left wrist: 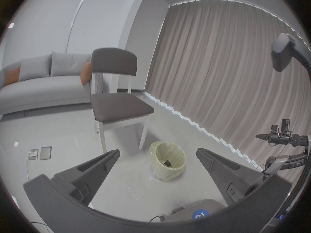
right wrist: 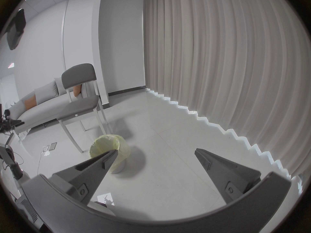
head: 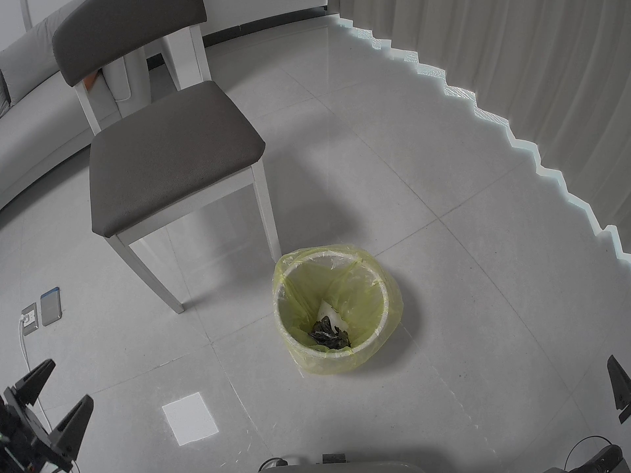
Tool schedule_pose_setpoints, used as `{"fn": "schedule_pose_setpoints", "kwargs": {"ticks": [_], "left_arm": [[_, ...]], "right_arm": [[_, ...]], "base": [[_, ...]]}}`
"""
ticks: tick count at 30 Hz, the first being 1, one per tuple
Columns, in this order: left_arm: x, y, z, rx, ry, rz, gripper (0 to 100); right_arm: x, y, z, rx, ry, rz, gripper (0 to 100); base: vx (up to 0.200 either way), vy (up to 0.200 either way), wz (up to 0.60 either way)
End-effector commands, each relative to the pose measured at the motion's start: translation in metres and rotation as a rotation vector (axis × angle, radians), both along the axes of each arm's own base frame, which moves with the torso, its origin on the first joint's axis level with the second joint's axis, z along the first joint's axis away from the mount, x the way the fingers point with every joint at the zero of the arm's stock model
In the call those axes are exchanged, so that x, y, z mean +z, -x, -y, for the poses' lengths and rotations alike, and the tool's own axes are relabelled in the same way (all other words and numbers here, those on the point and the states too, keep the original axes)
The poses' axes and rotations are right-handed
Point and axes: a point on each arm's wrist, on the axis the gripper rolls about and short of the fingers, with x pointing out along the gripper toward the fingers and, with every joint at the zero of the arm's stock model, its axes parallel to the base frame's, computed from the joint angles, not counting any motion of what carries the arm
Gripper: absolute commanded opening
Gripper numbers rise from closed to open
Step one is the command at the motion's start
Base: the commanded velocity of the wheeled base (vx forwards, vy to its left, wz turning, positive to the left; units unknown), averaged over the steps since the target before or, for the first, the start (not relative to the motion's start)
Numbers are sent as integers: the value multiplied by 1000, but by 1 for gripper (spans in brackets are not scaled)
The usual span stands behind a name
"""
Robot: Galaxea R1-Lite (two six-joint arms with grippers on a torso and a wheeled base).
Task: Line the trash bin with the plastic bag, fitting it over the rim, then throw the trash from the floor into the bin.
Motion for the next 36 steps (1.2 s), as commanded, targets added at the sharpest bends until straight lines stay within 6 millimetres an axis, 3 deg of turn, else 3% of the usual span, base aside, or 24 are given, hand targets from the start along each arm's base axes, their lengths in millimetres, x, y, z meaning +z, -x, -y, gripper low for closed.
{"fn": "schedule_pose_setpoints", "kwargs": {"ticks": [1,7,12,17,18,21,30,36], "left_arm": [[-31,41,0,42,2,161,100],[-31,42,0,42,14,134,100],[-37,40,0,45,5,116,100],[-44,38,0,49,1,97,100],[-48,36,-1,64,-14,93,100],[-48,36,-1,73,-17,97,100],[-54,35,-7,349,-190,69,100],[-54,35,-7,363,-163,63,100]], "right_arm": [[-18,26,-4,-42,-66,86,100],[-32,34,-3,139,-108,27,100],[-55,31,-3,109,-112,-27,100],[-58,24,-1,38,-113,59,100],[-58,20,-1,20,-96,142,100],[-58,20,0,11,-96,142,100],[-58,20,0,0,-98,133,100],[-58,20,1,-41,-67,129,100]], "base": [[0,0,0],[0,0,0],[0,0,0],[0,0,0],[0,0,0],[0,0,0],[0,0,0],[0,0,0]]}}
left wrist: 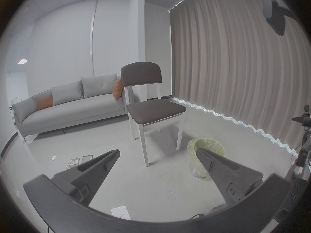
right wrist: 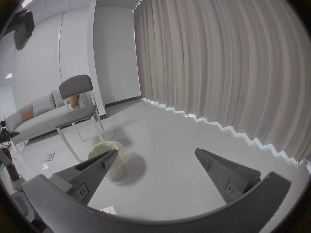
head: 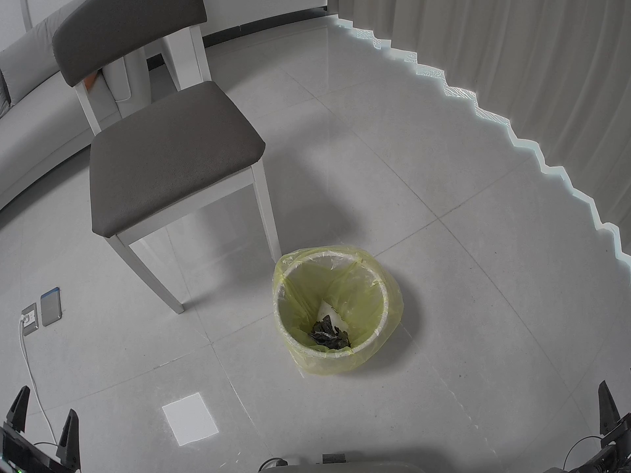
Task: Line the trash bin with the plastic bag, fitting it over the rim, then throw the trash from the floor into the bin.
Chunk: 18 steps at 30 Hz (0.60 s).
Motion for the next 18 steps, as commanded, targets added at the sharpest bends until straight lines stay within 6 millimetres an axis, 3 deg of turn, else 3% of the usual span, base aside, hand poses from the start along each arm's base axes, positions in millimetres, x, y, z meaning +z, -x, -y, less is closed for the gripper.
{"fn": "schedule_pose_setpoints", "kwargs": {"ticks": [1,11,18], "left_arm": [[-5,-1,0,7,7,-10,100],[-5,-1,0,7,7,-10,100],[-5,-1,0,9,7,-10,100]], "right_arm": [[-1,1,0,8,20,-3,100],[-1,0,-1,56,40,12,100],[3,-1,-1,23,198,76,100]], "base": [[0,0,0],[0,0,0],[0,0,0]]}}
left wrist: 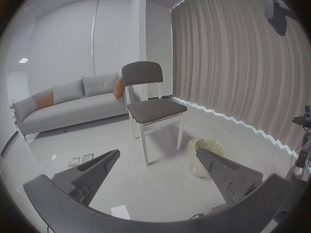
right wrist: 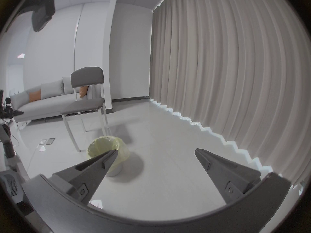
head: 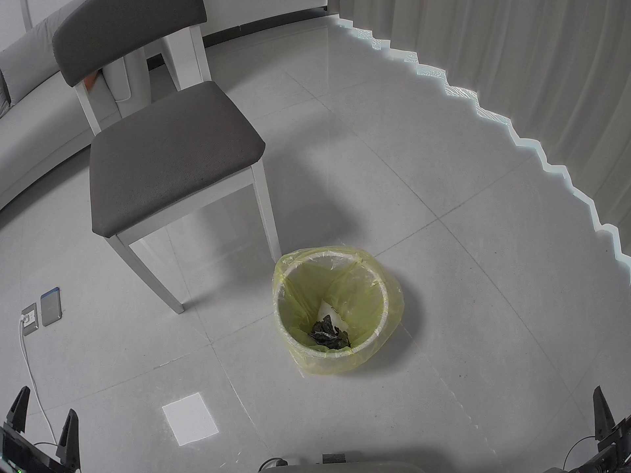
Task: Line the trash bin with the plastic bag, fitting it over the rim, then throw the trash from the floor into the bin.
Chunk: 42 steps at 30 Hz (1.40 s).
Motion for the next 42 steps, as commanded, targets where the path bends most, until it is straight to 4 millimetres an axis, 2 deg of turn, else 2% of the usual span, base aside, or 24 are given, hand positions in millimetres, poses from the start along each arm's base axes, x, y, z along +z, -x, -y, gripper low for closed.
{"fn": "schedule_pose_setpoints", "kwargs": {"ticks": [1,5,12,15,42], "left_arm": [[-5,0,0,2,0,-6,100],[-5,0,0,2,1,-6,100],[-5,0,0,2,0,-6,100],[-5,0,0,2,0,-6,100],[-5,0,0,-4,-2,-6,100]], "right_arm": [[2,0,1,-38,37,61,100],[-2,0,1,-27,-70,29,100],[-2,0,1,-22,-81,27,100],[-12,-1,0,-17,-59,-81,100],[-10,-1,1,-37,-79,-52,100]], "base": [[0,0,0],[0,0,0],[0,0,0],[0,0,0],[0,0,0]]}}
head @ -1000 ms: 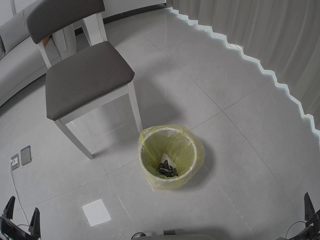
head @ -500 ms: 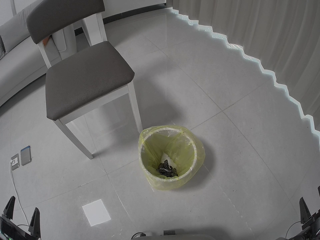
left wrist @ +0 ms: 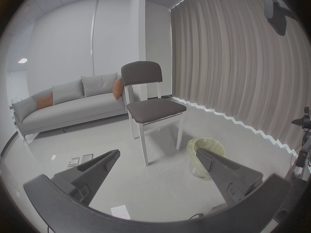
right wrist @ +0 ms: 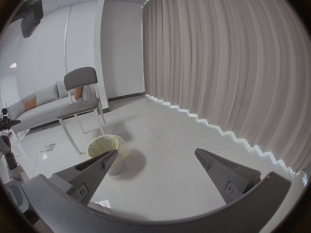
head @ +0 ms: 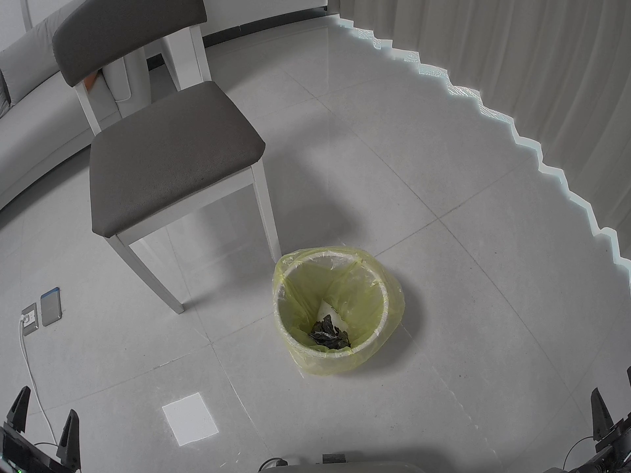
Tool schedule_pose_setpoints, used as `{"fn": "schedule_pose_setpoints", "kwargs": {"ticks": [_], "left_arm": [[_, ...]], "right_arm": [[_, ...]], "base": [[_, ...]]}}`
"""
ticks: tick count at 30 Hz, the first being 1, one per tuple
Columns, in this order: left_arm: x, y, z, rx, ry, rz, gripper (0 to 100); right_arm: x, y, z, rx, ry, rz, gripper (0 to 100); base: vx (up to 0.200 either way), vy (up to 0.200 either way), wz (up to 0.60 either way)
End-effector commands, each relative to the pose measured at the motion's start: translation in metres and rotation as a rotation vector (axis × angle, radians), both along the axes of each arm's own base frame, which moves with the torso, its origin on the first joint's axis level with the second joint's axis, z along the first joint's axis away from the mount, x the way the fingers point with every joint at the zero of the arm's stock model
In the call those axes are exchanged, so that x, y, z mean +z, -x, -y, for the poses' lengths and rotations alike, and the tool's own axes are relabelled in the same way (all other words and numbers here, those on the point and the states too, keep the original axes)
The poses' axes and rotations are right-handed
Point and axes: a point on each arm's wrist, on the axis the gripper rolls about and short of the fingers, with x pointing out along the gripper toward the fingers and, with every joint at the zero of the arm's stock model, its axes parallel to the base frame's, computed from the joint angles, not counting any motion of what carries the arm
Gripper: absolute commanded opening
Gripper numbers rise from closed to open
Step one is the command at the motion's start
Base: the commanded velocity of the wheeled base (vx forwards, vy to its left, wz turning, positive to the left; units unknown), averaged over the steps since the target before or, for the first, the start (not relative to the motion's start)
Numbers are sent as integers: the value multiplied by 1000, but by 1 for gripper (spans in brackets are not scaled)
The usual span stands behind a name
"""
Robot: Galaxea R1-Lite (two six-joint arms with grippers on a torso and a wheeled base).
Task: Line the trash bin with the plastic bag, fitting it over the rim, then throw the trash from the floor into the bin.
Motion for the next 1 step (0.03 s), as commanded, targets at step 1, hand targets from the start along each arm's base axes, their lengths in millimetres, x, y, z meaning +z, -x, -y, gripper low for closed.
{"fn": "schedule_pose_setpoints", "kwargs": {"ticks": [1], "left_arm": [[-5,0,0,1,0,-4,100]], "right_arm": [[-5,0,0,-2,-1,-4,100]], "base": [[0,0,0]]}}
